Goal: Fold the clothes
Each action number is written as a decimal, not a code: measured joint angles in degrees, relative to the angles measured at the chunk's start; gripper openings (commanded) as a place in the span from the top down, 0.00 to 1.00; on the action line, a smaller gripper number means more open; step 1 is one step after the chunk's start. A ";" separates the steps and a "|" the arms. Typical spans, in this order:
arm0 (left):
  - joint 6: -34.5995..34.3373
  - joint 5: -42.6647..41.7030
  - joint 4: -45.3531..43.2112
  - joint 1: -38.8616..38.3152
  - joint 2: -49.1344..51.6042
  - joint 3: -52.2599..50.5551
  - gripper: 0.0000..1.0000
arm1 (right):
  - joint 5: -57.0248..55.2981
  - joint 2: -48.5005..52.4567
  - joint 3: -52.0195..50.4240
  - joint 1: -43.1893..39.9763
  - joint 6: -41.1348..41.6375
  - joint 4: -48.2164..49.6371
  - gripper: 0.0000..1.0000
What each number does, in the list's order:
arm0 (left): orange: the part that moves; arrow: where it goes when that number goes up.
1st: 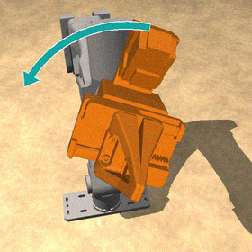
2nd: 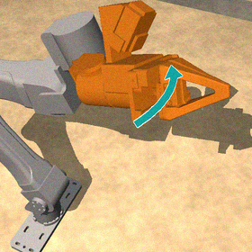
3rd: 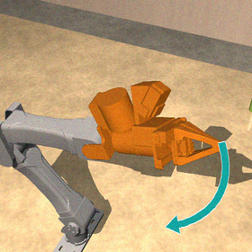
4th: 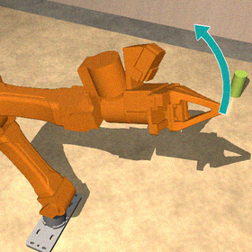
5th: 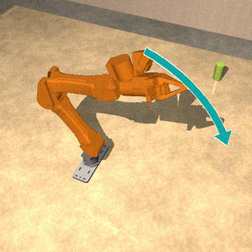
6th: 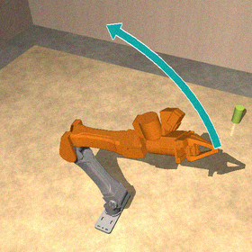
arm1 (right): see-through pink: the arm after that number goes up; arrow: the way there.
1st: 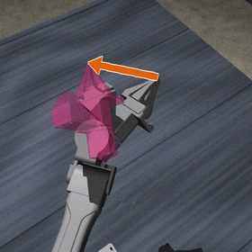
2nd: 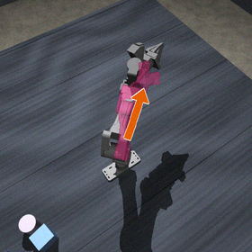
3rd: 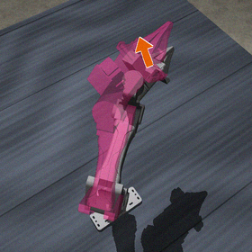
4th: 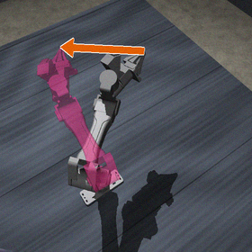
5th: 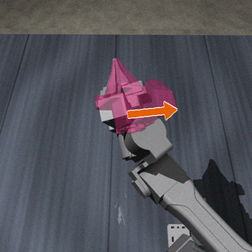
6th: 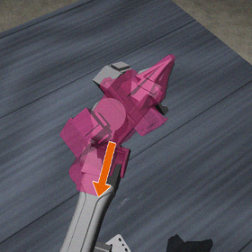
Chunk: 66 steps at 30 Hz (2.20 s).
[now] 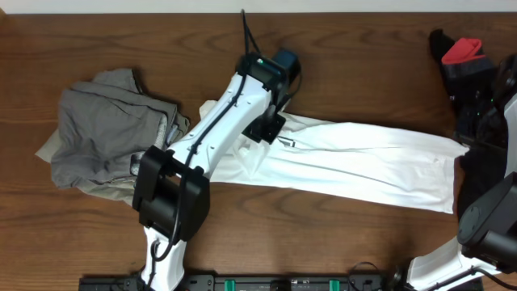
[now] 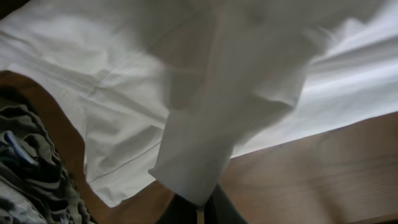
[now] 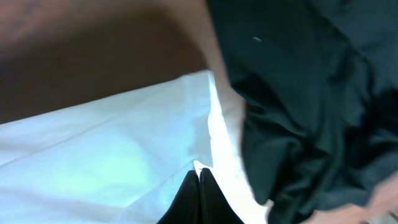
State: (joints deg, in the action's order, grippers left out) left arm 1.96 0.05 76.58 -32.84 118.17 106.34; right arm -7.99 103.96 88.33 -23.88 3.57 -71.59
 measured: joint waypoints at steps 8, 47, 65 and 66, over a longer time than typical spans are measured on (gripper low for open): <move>0.70 0.00 0.15 0.92 0.00 0.00 0.93 | -5.88 0.00 0.00 0.00 -0.17 -2.38 0.98; -3.26 -0.96 8.07 12.70 -20.02 0.50 0.52 | 40.74 -0.98 -0.02 -0.31 -9.86 -1.97 0.30; -10.14 2.69 1.49 19.15 -38.49 -10.43 0.38 | 34.69 -44.44 0.07 2.36 -6.62 -4.48 0.15; -10.27 1.92 -0.20 19.15 -40.54 -12.15 0.37 | 33.46 -45.07 0.07 2.34 -5.81 -4.76 0.15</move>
State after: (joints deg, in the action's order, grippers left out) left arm -8.32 1.98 76.38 -13.69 77.62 94.19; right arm 25.47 58.89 88.40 -21.54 -2.24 -76.36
